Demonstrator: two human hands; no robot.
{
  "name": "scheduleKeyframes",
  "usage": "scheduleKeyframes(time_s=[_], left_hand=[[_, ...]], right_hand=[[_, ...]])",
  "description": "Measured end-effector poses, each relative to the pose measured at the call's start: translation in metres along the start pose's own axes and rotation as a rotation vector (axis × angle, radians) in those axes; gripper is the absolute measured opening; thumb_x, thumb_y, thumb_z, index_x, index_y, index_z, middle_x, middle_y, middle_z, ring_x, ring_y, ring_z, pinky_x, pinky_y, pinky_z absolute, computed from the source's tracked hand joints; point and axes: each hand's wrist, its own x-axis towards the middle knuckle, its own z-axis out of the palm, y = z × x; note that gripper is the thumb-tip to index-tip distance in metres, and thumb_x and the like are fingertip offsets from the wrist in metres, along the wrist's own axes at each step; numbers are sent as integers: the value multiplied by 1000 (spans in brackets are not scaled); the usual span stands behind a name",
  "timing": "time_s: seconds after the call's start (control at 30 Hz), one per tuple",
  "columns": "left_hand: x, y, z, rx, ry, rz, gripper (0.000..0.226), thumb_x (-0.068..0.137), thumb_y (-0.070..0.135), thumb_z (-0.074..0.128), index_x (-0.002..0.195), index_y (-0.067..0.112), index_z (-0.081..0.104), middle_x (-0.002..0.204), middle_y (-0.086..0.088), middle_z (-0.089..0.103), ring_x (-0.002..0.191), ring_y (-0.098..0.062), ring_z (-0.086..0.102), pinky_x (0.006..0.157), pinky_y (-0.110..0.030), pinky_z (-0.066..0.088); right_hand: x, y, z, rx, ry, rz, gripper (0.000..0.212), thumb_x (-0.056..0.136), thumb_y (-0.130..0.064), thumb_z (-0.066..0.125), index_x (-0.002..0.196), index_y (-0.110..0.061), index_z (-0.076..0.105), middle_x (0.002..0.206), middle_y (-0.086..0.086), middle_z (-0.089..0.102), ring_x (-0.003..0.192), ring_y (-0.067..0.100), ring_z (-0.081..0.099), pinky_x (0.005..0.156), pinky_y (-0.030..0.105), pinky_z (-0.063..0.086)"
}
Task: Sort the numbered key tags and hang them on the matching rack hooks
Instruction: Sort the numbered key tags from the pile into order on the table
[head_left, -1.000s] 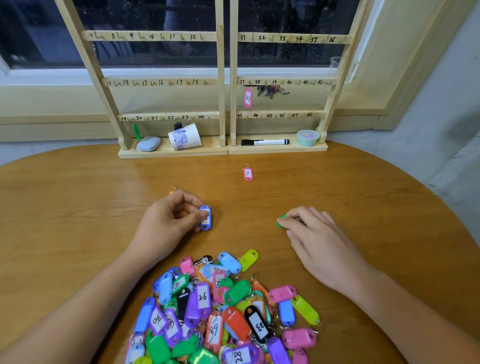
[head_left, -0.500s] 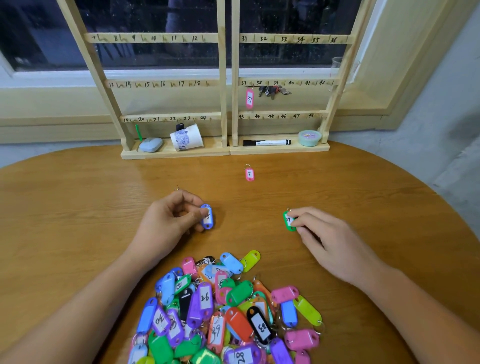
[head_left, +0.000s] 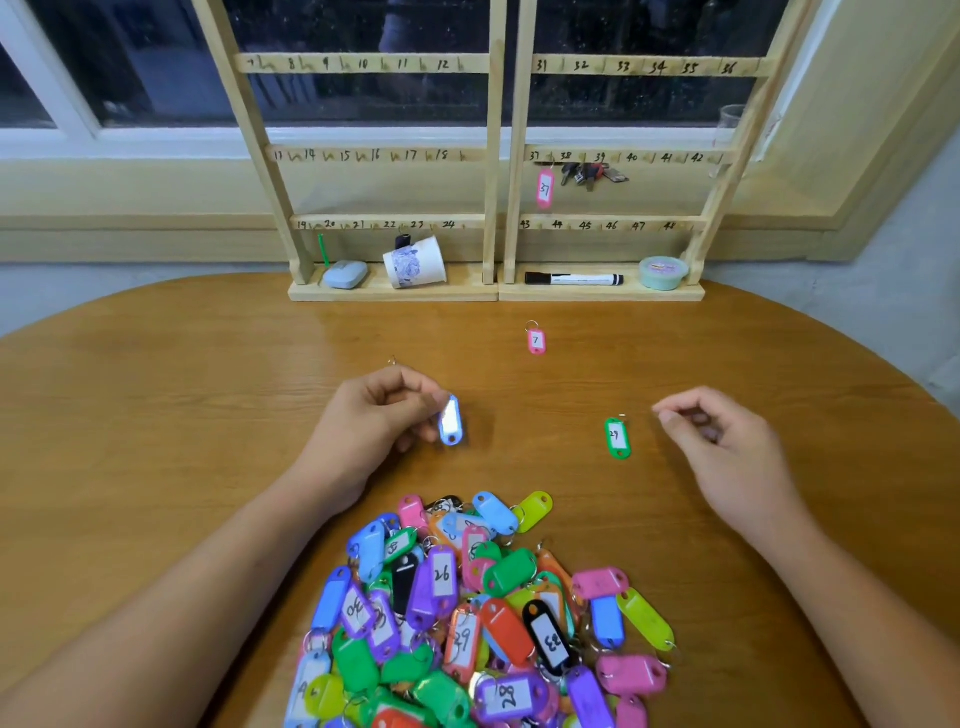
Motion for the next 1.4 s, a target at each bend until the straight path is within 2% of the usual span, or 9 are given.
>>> scheduleKeyframes(time_s=[0.27, 0.53, 0.7, 0.83, 0.9, 1.0, 1.13, 1.23, 1.4], left_hand=[[0, -4, -2, 31, -12, 6, 12, 99, 13, 74, 97, 2, 75, 74, -20, 73, 64, -17, 63, 57, -23, 45], [-7, 0, 14, -6, -66, 51, 10, 92, 9, 81, 95, 2, 75, 77, -19, 75, 67, -20, 68, 57, -22, 49], [-12, 3, 15, 118, -43, 63, 11, 91, 13, 85, 93, 6, 77, 80, -19, 76, 69, -20, 69, 70, -33, 55], [-6, -1, 2, 308, 33, 67, 9, 90, 21, 86, 88, 19, 78, 76, -5, 78, 68, -15, 70, 79, -35, 55], [-5, -2, -2, 393, 45, 65, 9, 91, 26, 85, 89, 22, 77, 74, -1, 78, 68, -12, 69, 78, -34, 54], [-4, -4, -2, 456, 19, 52, 10, 90, 29, 86, 90, 24, 77, 75, 3, 78, 68, -8, 69, 73, -31, 53], [-4, -9, 1, 540, 0, 87, 12, 88, 33, 88, 89, 28, 77, 79, 10, 78, 68, -2, 66, 67, -22, 49], [-6, -9, 4, 581, -35, 109, 12, 88, 30, 88, 90, 29, 76, 80, 13, 77, 73, -5, 69, 69, -20, 51], [-11, -7, 7, 651, -72, 154, 16, 86, 24, 88, 92, 30, 74, 81, 16, 76, 74, -2, 69, 68, -12, 47]], right_hand=[[-1, -2, 1, -32, -26, -12, 18, 100, -15, 71, 93, -31, 76, 98, -12, 72, 89, 11, 65, 81, 35, 52], [-19, -58, 26, -14, -66, -144, 7, 99, -22, 74, 102, -29, 76, 91, -17, 72, 81, -4, 62, 69, 7, 42], [-27, -83, 61, 53, -165, -171, 8, 94, -17, 79, 100, -22, 78, 88, -13, 73, 84, 2, 65, 71, 7, 42], [-23, -80, 61, 10, -135, -173, 11, 96, -13, 76, 100, -23, 78, 90, -15, 73, 90, 3, 66, 74, 7, 42], [-25, -77, 56, -77, -169, -218, 12, 97, -15, 76, 104, -25, 78, 95, -18, 71, 96, 4, 65, 77, 7, 41], [-39, -77, 56, -165, -391, -351, 19, 103, -30, 69, 121, -29, 76, 114, -22, 66, 116, 3, 60, 95, 16, 42], [-61, -80, 60, -328, -636, -479, 38, 113, -50, 46, 147, -40, 60, 147, -31, 51, 142, -4, 39, 116, 25, 30], [-70, -84, 56, -386, -661, -487, 43, 115, -52, 38, 152, -41, 56, 155, -32, 44, 146, -10, 28, 116, 10, 10], [-80, -84, 54, -465, -674, -522, 48, 115, -56, 30, 156, -41, 49, 161, -30, 37, 149, -8, 24, 117, 14, 12]])
